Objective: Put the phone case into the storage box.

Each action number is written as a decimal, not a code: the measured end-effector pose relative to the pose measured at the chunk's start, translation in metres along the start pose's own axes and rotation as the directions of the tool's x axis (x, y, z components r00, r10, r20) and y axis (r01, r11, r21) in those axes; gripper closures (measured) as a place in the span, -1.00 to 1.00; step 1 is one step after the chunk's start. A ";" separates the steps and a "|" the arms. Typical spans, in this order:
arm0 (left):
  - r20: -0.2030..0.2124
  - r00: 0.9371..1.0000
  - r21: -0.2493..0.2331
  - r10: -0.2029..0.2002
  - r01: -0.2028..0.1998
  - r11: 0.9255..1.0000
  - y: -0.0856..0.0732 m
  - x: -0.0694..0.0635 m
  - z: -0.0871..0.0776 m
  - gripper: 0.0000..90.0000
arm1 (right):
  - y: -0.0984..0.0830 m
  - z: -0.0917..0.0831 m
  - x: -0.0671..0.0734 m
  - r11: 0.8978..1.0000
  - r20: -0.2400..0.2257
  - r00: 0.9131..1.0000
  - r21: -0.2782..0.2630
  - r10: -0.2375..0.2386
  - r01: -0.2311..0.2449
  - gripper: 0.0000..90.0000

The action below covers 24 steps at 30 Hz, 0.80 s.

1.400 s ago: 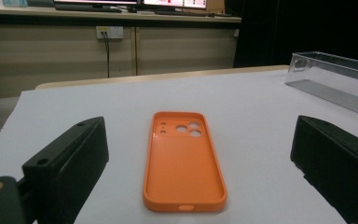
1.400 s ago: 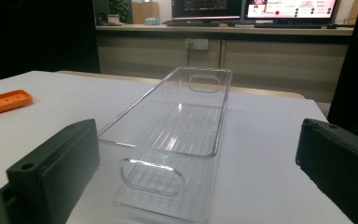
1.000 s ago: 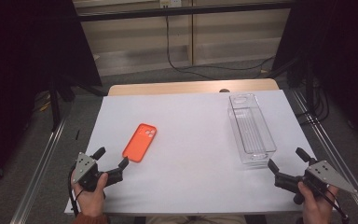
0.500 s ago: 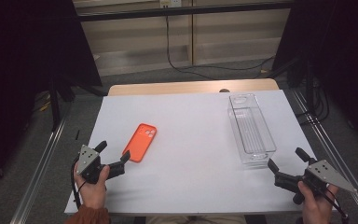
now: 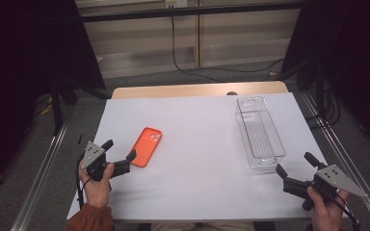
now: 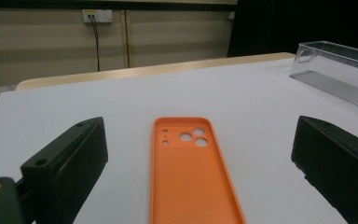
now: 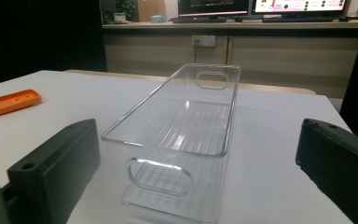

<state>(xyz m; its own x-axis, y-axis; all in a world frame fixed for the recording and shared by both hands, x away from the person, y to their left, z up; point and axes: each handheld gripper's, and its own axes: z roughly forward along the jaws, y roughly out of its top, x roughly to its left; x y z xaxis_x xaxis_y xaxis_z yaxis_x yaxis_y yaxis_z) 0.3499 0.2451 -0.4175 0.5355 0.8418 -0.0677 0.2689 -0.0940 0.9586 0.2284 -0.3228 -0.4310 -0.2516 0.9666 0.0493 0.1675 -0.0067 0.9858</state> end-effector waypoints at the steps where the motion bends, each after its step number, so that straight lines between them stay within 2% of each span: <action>1: 0.000 1.000 -0.002 0.006 -0.006 1.000 0.001 0.000 0.001 -0.92 | 0.000 0.000 0.000 1.000 -0.002 1.000 0.003 -0.001 0.001 -1.00; 9: 0.012 1.000 -0.021 -0.003 0.003 1.000 0.009 0.005 0.010 -0.92 | 0.000 0.001 0.000 1.000 -0.005 1.000 0.006 0.002 -0.002 -1.00; 18: 0.025 1.000 0.003 -0.002 0.002 1.000 0.013 0.011 0.022 -0.92 | 0.000 0.002 0.000 1.000 -0.005 1.000 0.005 0.002 -0.002 -1.00; 20: 0.020 1.000 0.000 0.012 -0.012 1.000 0.015 0.012 0.025 -0.92 | 0.000 0.002 0.001 1.000 -0.009 1.000 0.006 0.001 -0.001 -1.00; 22: 0.017 1.000 -0.001 -0.005 0.005 1.000 0.016 0.014 0.026 -0.92 | 0.001 0.002 0.001 1.000 -0.014 1.000 0.012 0.001 -0.001 -1.00; 24: 0.007 1.000 -0.001 -0.003 0.003 1.000 0.018 0.015 0.027 -0.92 | 0.001 0.002 0.003 1.000 -0.020 1.000 0.012 0.002 -0.002 -1.00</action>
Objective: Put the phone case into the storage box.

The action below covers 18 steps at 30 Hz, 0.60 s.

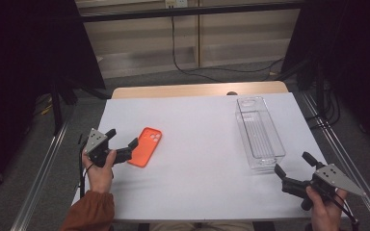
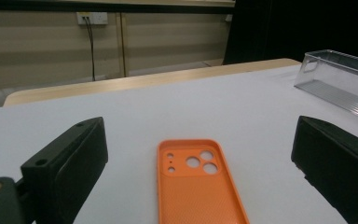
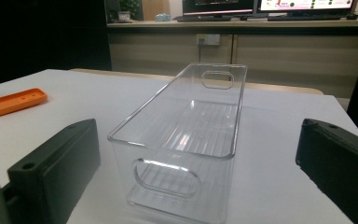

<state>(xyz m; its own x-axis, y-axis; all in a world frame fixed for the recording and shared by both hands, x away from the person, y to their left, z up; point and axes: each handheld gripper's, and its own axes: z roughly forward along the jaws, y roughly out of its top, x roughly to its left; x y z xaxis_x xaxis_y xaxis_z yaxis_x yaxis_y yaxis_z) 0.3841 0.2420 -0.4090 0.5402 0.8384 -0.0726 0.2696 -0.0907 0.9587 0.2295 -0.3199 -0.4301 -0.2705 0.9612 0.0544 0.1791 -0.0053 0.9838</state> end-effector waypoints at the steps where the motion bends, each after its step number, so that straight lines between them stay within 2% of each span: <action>1: -0.002 1.000 -0.004 -0.002 0.002 1.000 0.001 0.001 0.001 -0.92 | 0.000 0.000 0.000 1.000 0.000 1.000 0.001 -0.005 0.005 -1.00; 4: -0.002 1.000 -0.013 -0.004 0.004 1.000 0.004 0.003 0.003 -0.92 | 0.000 0.000 0.000 1.000 0.004 1.000 -0.002 -0.001 0.001 -1.00; 9: 0.009 1.000 0.002 0.029 -0.029 1.000 0.009 0.002 0.009 -0.92 | 0.000 0.000 0.000 1.000 0.002 1.000 0.004 0.001 -0.001 -1.00; 13: 0.018 0.998 0.044 0.052 -0.053 0.998 0.016 0.003 0.015 -0.92 | 0.000 0.000 -0.001 1.000 0.002 1.000 0.003 0.000 0.000 -1.00; 16: 0.019 0.999 0.072 0.047 -0.048 0.996 0.020 0.004 0.020 -0.92 | 0.000 0.001 -0.001 1.000 0.002 1.000 0.002 0.001 -0.001 -1.00; 18: 0.042 0.998 0.094 0.045 -0.049 0.994 0.022 0.006 0.023 -0.93 | -0.001 0.001 -0.001 1.000 0.002 1.000 0.003 0.001 -0.001 -1.00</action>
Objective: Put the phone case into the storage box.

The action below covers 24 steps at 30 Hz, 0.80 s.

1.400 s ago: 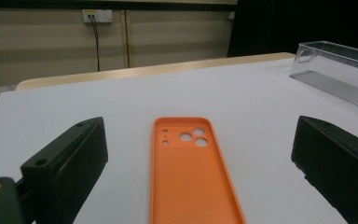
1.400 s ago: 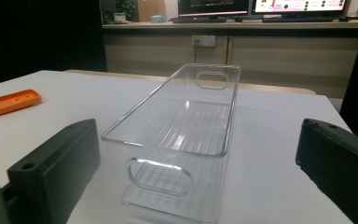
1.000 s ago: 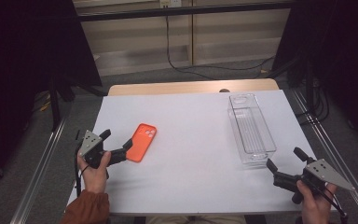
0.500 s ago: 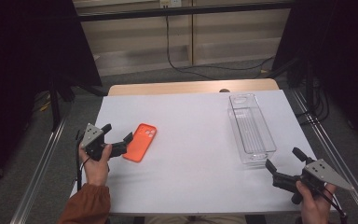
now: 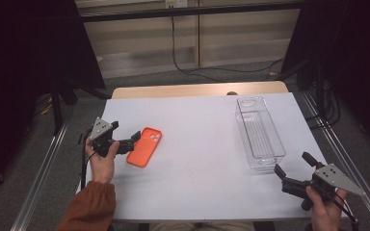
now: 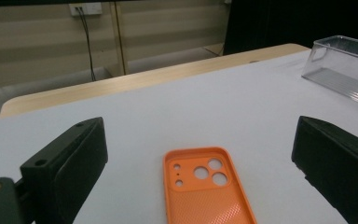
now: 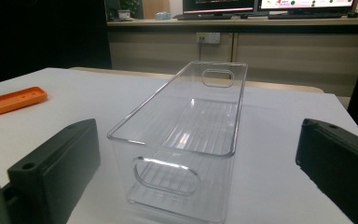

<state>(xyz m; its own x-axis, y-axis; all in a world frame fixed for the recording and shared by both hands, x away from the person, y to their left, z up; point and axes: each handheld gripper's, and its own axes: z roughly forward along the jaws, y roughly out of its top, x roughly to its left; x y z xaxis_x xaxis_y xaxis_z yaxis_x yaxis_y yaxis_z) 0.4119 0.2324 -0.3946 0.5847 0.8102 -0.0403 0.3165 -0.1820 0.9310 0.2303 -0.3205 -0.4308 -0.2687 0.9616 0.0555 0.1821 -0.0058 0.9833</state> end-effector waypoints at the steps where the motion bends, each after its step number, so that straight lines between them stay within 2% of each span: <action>1: 0.012 1.000 0.011 -0.003 0.003 1.000 0.001 0.001 0.002 -0.93 | 0.000 0.000 0.000 1.000 0.002 1.000 0.003 0.000 0.000 -1.00; 5: 0.080 0.997 0.063 -0.025 0.020 0.998 0.005 0.001 0.006 -0.91 | 0.000 0.000 0.000 1.000 0.000 1.000 0.003 0.000 0.000 -1.00; 7: 0.109 0.994 0.117 -0.008 -0.005 0.993 0.007 0.003 0.009 -0.91 | 0.000 0.000 -0.001 1.000 0.001 1.000 0.004 -0.003 0.003 -1.00; 10: 0.122 0.992 0.158 -0.013 -0.007 0.987 0.008 0.002 0.015 -0.91 | 0.000 0.000 -0.001 1.000 0.003 1.000 0.004 -0.005 0.005 -1.00; 12: 0.138 0.990 0.181 -0.033 0.008 0.984 0.009 0.003 0.018 -0.91 | 0.000 0.000 0.000 1.000 0.001 1.000 0.003 -0.001 0.001 -1.00; 14: 0.127 0.992 0.235 -0.017 -0.013 0.972 0.008 0.005 0.022 -0.91 | 0.000 -0.001 0.000 1.000 -0.001 1.000 0.006 -0.002 0.002 -1.00; 16: 0.125 0.992 0.273 -0.024 -0.011 0.962 0.006 0.007 0.024 -0.91 | 0.000 -0.002 0.000 1.000 -0.001 1.000 0.006 -0.002 0.002 -1.00; 18: 0.147 0.989 0.322 -0.034 -0.015 0.947 0.005 0.008 0.028 -0.91 | 0.000 -0.003 0.000 1.000 0.001 1.000 0.002 -0.003 0.003 -1.00; 21: 0.145 0.989 0.377 -0.038 -0.020 0.926 0.004 0.008 0.031 -0.92 | 0.000 -0.002 0.001 1.000 0.000 1.000 0.003 -0.003 0.003 -1.00; 23: 0.153 0.987 0.419 -0.049 -0.020 0.908 0.006 0.009 0.034 -0.93 | 0.000 -0.002 0.001 1.000 -0.001 1.000 0.004 -0.003 0.003 -1.00; 24: 0.149 0.988 0.431 -0.048 -0.021 0.902 0.006 0.010 0.034 -0.93 | 0.000 -0.002 0.001 1.000 0.000 1.000 0.004 -0.003 0.003 -1.00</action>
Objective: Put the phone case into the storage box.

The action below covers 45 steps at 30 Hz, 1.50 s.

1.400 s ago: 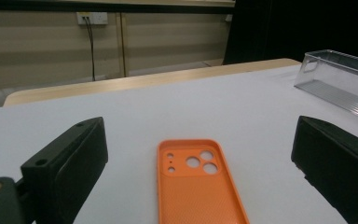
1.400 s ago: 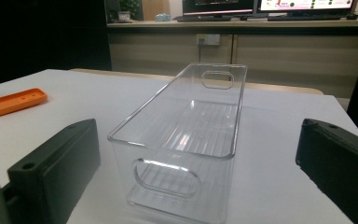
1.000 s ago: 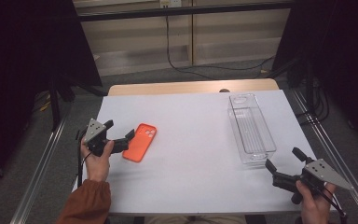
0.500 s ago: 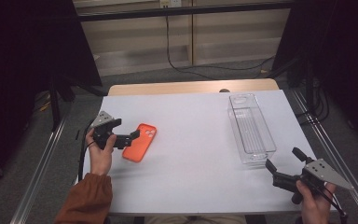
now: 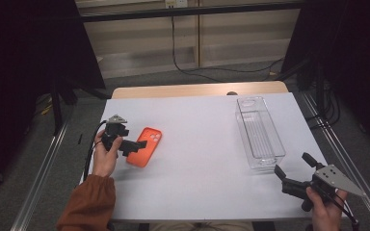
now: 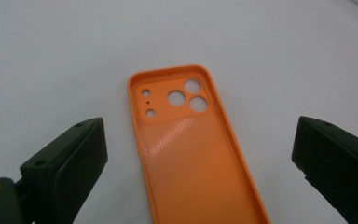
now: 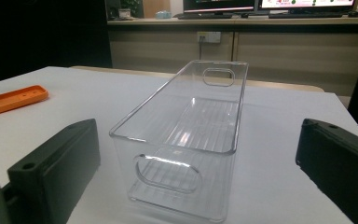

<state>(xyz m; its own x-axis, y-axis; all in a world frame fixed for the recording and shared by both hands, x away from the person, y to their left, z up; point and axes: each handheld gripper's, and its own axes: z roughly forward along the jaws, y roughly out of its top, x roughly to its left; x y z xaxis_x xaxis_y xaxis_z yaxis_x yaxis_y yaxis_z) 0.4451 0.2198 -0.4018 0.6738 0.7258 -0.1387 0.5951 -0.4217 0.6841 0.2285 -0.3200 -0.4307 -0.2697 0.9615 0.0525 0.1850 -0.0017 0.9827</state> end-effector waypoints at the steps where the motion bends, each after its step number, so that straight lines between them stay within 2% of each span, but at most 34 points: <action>1: -0.004 1.000 0.005 -0.008 0.008 1.000 0.000 0.000 0.000 -0.92 | 0.000 0.000 0.000 1.000 0.000 1.000 0.002 -0.001 0.001 -1.00; 4: -0.004 1.000 0.054 -0.005 0.005 0.999 0.001 0.004 0.003 -0.93 | 0.000 0.000 0.000 1.000 -0.001 1.000 0.001 -0.001 0.001 -1.00; 7: -0.010 1.000 0.123 -0.005 0.006 0.992 0.003 0.008 0.008 -0.92 | 0.000 0.000 -0.001 1.000 -0.003 1.000 0.006 -0.002 0.002 -1.00; 9: 0.008 1.000 0.146 -0.020 0.019 0.989 0.004 0.009 0.011 -0.92 | 0.000 0.000 0.000 1.000 -0.007 1.000 0.008 -0.003 0.003 -1.00; 10: 0.005 1.000 0.148 -0.011 0.010 0.989 0.004 0.009 0.013 -0.92 | -0.001 0.000 0.000 1.000 -0.007 1.000 0.008 -0.003 0.003 -1.00; 13: -0.020 1.000 0.151 -0.016 0.019 0.988 0.005 0.008 0.016 -0.90 | -0.001 0.000 0.000 1.000 -0.009 1.000 0.011 -0.003 0.004 -1.00; 15: -0.060 0.998 0.158 -0.008 0.017 0.987 0.006 0.006 0.019 -0.90 | -0.001 0.001 0.000 1.000 -0.008 1.000 0.010 -0.004 0.004 -1.00; 17: -0.085 0.996 0.188 0.004 0.012 0.982 0.007 0.005 0.020 -0.90 | -0.001 0.001 0.000 1.000 -0.008 1.000 0.012 -0.002 0.002 -1.00; 21: -0.077 0.997 0.198 0.001 0.014 0.980 0.007 0.003 0.024 -0.89 | -0.001 0.001 0.000 1.000 -0.012 1.000 0.016 -0.003 0.004 -1.00; 22: -0.079 0.997 0.202 -0.015 0.031 0.979 0.007 0.002 0.026 -0.90 | -0.001 0.001 0.000 1.000 -0.013 1.000 0.016 -0.002 0.003 -1.00; 26: -0.085 0.996 0.215 -0.029 0.046 0.976 0.008 0.001 0.029 -0.89 | -0.001 0.001 0.000 1.000 -0.012 1.000 0.019 -0.003 0.003 -1.00; 29: -0.087 0.996 0.228 -0.017 0.036 0.973 0.009 0.000 0.031 -0.89 | -0.001 0.001 0.000 1.000 -0.014 1.000 0.017 -0.002 0.003 -1.00; 31: -0.088 0.996 0.240 -0.020 0.040 0.970 0.009 0.000 0.034 -0.89 | -0.001 0.002 0.000 1.000 -0.016 1.000 0.018 -0.003 0.003 -1.00; 34: -0.077 0.997 0.242 -0.025 0.043 0.969 0.010 -0.001 0.038 -0.89 | -0.001 0.001 0.000 1.000 -0.016 1.000 0.018 -0.004 0.004 -1.00; 39: -0.086 0.996 0.245 -0.030 0.051 0.968 0.010 -0.004 0.043 -0.90 | -0.001 0.001 0.001 1.000 -0.021 1.000 0.018 -0.007 0.008 -1.00; 40: -0.079 0.996 0.253 -0.037 0.056 0.966 0.009 -0.006 0.045 -0.90 | -0.001 0.001 0.001 1.000 -0.022 1.000 0.016 -0.008 0.009 -1.00; 42: -0.098 0.995 0.258 -0.015 0.039 0.965 0.009 -0.009 0.049 -0.90 | -0.001 0.001 0.001 1.000 -0.022 1.000 0.017 -0.009 0.009 -1.00; 45: -0.101 0.995 0.275 -0.013 0.041 0.961 0.009 -0.010 0.053 -0.90 | -0.001 0.001 0.001 1.000 -0.025 1.000 0.016 -0.007 0.008 -1.00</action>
<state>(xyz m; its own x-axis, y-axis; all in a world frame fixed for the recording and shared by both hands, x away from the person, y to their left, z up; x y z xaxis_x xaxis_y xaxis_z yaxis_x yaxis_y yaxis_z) 0.4670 0.1799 -0.4327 0.6180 0.7827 -0.0744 0.7194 -0.5248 0.4551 0.2292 -0.3187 -0.4317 -0.2946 0.9543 0.0497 0.1983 0.0102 0.9801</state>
